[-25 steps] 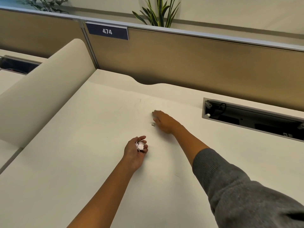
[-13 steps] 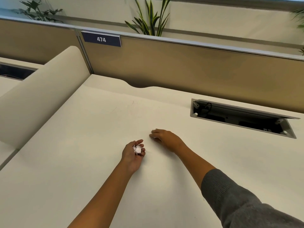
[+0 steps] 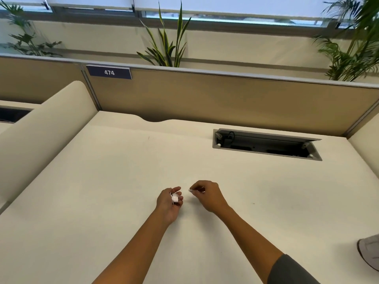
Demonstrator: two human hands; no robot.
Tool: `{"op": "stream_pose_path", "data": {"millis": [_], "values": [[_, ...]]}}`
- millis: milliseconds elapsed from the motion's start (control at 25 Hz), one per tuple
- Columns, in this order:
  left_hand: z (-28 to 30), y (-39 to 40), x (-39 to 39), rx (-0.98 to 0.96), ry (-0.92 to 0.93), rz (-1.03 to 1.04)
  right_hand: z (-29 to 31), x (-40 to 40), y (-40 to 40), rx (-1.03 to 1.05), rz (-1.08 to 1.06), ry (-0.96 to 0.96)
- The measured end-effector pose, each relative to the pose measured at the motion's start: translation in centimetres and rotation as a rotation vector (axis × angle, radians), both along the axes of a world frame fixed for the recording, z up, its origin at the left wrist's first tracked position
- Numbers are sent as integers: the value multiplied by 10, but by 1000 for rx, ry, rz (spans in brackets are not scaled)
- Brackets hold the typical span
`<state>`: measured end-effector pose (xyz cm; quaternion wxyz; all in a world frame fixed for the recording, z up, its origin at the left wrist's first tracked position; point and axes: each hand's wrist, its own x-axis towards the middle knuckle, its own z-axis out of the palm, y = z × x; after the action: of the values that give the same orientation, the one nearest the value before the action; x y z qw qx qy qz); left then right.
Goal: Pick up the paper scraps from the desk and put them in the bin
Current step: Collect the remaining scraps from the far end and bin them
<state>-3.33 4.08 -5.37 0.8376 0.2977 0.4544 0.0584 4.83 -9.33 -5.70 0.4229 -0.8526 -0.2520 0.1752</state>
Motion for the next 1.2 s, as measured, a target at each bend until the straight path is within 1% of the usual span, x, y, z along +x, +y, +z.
{"op": "stream_pose_path", "data": {"millis": [80,200,360,440,480,560,680,760,840,880,920,960,1000,1040,1080,1120,1160,1200], "values": [[0,-11,1,-7,-3,-7,19,-13,-9,90,-38,113],[-3,-34,3,-72,-50,-38,46,-32,-19,122,-42,202],[-4,-74,8,-69,-97,-96,65,-50,-36,-9,-54,202],[0,-92,11,-130,-114,-101,70,-53,-48,-74,-54,164],[4,-101,13,-154,-128,-107,72,-52,-56,-74,-71,154],[10,-118,17,-137,-151,-138,78,-49,-72,-17,-134,148],[22,-141,25,-84,-162,-172,83,-44,-100,190,-293,207],[31,-156,31,-81,-150,-173,78,-42,-117,367,-467,313],[37,-174,37,15,-108,-198,71,-40,-133,461,-654,409],[40,-187,39,98,-92,-222,68,-39,-139,496,-710,494],[42,-201,41,189,-78,-252,65,-38,-146,577,-732,619],[45,-217,40,280,-71,-293,63,-37,-152,743,-725,801],[48,-231,40,371,-65,-343,63,-38,-156,975,-717,1026],[51,-245,39,460,-62,-388,63,-39,-162,1173,-717,1188],[53,-256,38,537,-67,-411,61,-39,-168,1330,-726,1302],[53,-265,38,592,-80,-414,58,-37,-175,1416,-723,1347],[55,-274,39,615,-96,-411,57,-33,-183,1466,-751,1383],[57,-284,41,592,-118,-397,56,-31,-189,1565,-736,1459]]}}
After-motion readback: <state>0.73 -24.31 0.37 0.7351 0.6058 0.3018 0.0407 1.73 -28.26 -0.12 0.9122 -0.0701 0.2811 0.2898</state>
